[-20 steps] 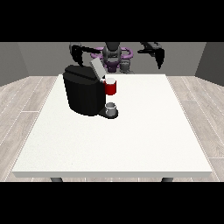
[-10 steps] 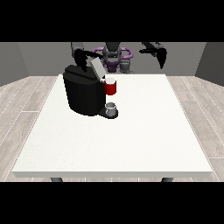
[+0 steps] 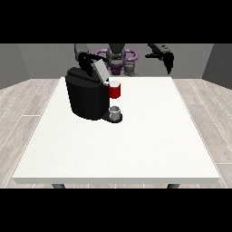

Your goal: Insert the coffee pod into the coffee machine and close the lid

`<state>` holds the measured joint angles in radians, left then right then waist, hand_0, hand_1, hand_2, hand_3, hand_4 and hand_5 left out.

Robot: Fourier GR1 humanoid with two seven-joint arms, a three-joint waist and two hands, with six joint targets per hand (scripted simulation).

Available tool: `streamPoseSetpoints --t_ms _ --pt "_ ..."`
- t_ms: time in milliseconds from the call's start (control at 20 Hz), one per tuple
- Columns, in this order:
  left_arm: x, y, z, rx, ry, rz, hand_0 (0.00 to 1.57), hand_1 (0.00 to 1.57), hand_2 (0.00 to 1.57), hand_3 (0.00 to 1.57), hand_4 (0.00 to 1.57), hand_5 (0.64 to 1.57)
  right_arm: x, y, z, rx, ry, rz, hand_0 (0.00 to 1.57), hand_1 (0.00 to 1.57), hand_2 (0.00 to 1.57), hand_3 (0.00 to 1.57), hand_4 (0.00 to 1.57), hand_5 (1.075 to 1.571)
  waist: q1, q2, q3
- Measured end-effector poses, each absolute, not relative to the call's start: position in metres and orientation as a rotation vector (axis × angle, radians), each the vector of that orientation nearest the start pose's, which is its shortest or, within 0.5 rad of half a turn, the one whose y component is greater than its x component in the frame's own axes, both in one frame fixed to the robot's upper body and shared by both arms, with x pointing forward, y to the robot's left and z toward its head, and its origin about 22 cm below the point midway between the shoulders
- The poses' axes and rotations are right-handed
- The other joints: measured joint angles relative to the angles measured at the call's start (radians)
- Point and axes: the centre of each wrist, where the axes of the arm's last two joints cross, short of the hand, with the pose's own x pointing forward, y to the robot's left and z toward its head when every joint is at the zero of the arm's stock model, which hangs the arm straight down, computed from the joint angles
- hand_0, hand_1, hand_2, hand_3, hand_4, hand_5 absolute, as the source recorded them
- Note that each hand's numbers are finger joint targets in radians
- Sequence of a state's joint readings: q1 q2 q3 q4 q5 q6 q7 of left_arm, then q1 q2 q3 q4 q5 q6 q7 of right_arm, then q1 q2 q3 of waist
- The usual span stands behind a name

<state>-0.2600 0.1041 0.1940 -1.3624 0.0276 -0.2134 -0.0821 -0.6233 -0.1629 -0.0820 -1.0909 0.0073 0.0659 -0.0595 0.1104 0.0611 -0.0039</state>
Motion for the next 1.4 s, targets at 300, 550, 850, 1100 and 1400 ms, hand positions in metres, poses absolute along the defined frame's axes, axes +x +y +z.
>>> streamPoseSetpoints --t_ms 300,550,850,1100,1400 --pt "0.309 0.268 0.028 -0.05 -1.701 -0.126 0.0 0.0 0.0 0.0 0.13 1.571 0.393 -0.211 0.088 0.011 -1.768 0.291 0.0 0.0 0.0 0.0 0.0 1.571 0.009 0.015 0.0007" --pt "0.31 0.266 0.031 -0.046 -1.707 -0.127 0.0 0.0 0.0 0.0 0.15 1.571 0.399 -0.205 0.088 0.002 -1.753 0.304 0.0 0.0 0.0 0.0 0.11 1.571 0.02 0.023 0.0025" --pt "0.306 0.277 0.023 -0.043 -1.681 -0.118 0.0 0.0 0.0 0.0 0.15 1.571 0.401 -0.192 0.09 0.017 -1.734 0.344 0.0 0.0 0.0 0.0 0.21 1.571 0.019 0.014 0.0056" --pt "0.311 0.276 0.026 -0.049 -1.699 -0.123 0.0 0.0 0.0 0.0 0.2 1.571 0.403 -0.166 0.099 0.002 -1.764 0.438 0.0 0.0 0.0 0.0 0.14 1.571 0.013 0.007 0.0042" --pt "0.308 0.253 0.024 -0.081 -1.759 -0.15 0.0 0.0 0.0 0.0 0.21 1.571 0.411 -0.156 0.114 -0.012 -1.785 0.457 0.0 0.0 0.0 0.0 0.13 1.571 0.036 0.011 0.004"
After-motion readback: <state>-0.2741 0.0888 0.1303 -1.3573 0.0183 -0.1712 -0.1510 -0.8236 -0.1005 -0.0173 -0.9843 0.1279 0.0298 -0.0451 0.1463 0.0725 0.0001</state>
